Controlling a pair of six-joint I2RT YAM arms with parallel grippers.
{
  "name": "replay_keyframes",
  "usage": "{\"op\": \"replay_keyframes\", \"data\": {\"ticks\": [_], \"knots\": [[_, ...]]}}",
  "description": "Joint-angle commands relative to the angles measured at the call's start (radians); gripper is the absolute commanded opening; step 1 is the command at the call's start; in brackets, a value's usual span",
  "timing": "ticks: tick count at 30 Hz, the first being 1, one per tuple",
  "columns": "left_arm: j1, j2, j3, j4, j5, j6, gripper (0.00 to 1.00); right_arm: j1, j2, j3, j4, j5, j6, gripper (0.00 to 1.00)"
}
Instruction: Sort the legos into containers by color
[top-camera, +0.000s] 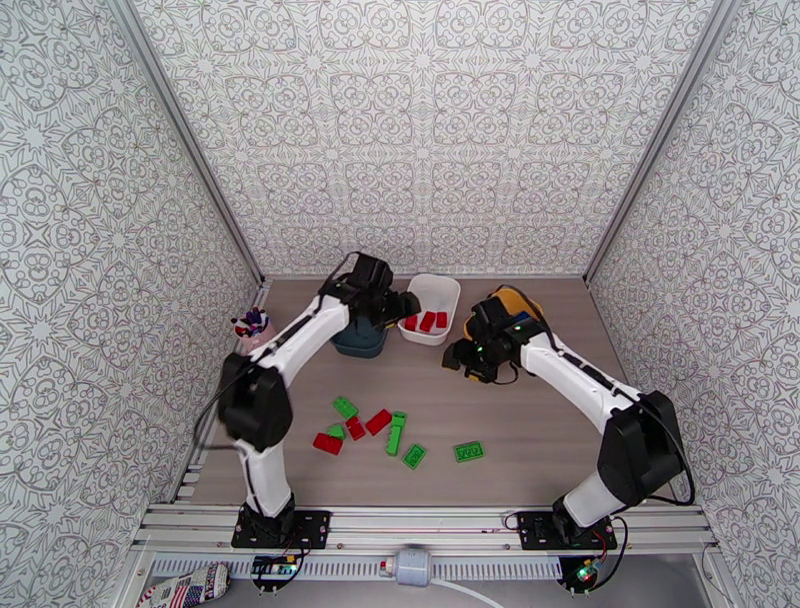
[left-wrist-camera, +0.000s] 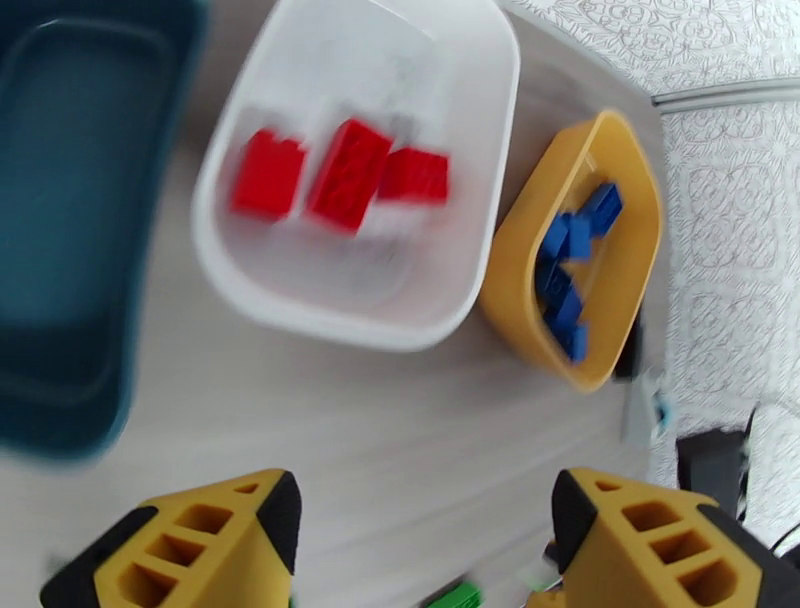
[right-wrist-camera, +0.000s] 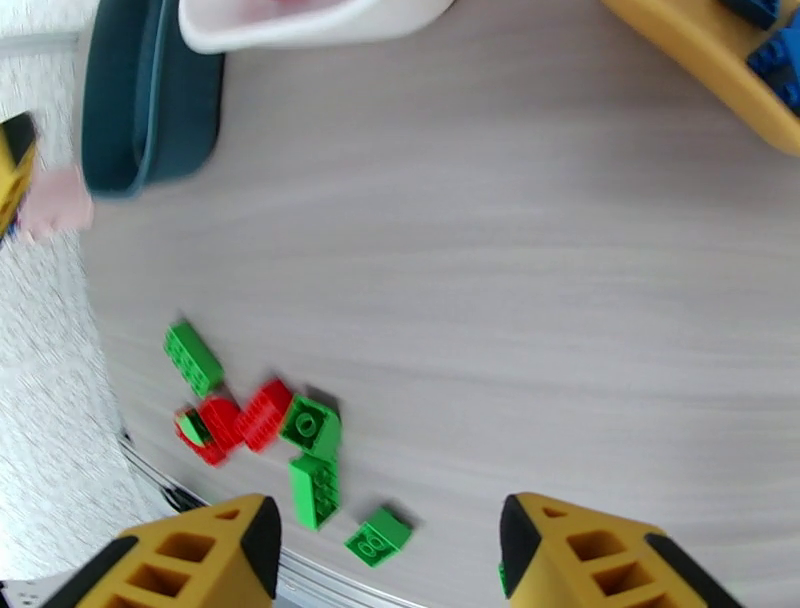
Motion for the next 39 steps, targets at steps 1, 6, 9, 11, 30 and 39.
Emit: {"op": "replay_keyframes", "data": {"ticks": [1,6,9,11,30,39], "knots": [[-0.006,-0.107,-0.13,-0.077,-0.142,0.027,0.72,0.071,0.03,0.054,-0.053,0.071,-0.04,0.63],[-0.006,-0.276,-0.314,-0.155,-0.264,-0.055,0.75,0.16,0.064,0.074,-0.068,0.118,-0.042,0.63],[-0.004,-0.38,-0.426,-0.198,-0.315,-0.132,0.77,0.217,0.094,0.105,-0.098,0.155,-0.058,0.63],[-0.004,-0.446,-0.498,-0.23,-0.341,-0.185,0.77,0.251,0.111,0.125,-0.119,0.175,-0.068,0.62],[-0.338,-0.595,-0.858,-0.198,-0.312,-0.499,0.61,0.321,0.072,0.004,-0.092,0.188,-0.028,0.58],[-0.336,-0.437,-0.884,-0.073,-0.275,-0.5,0.58,0.321,0.062,0.0,-0.105,0.192,-0.028,0.57]]}}
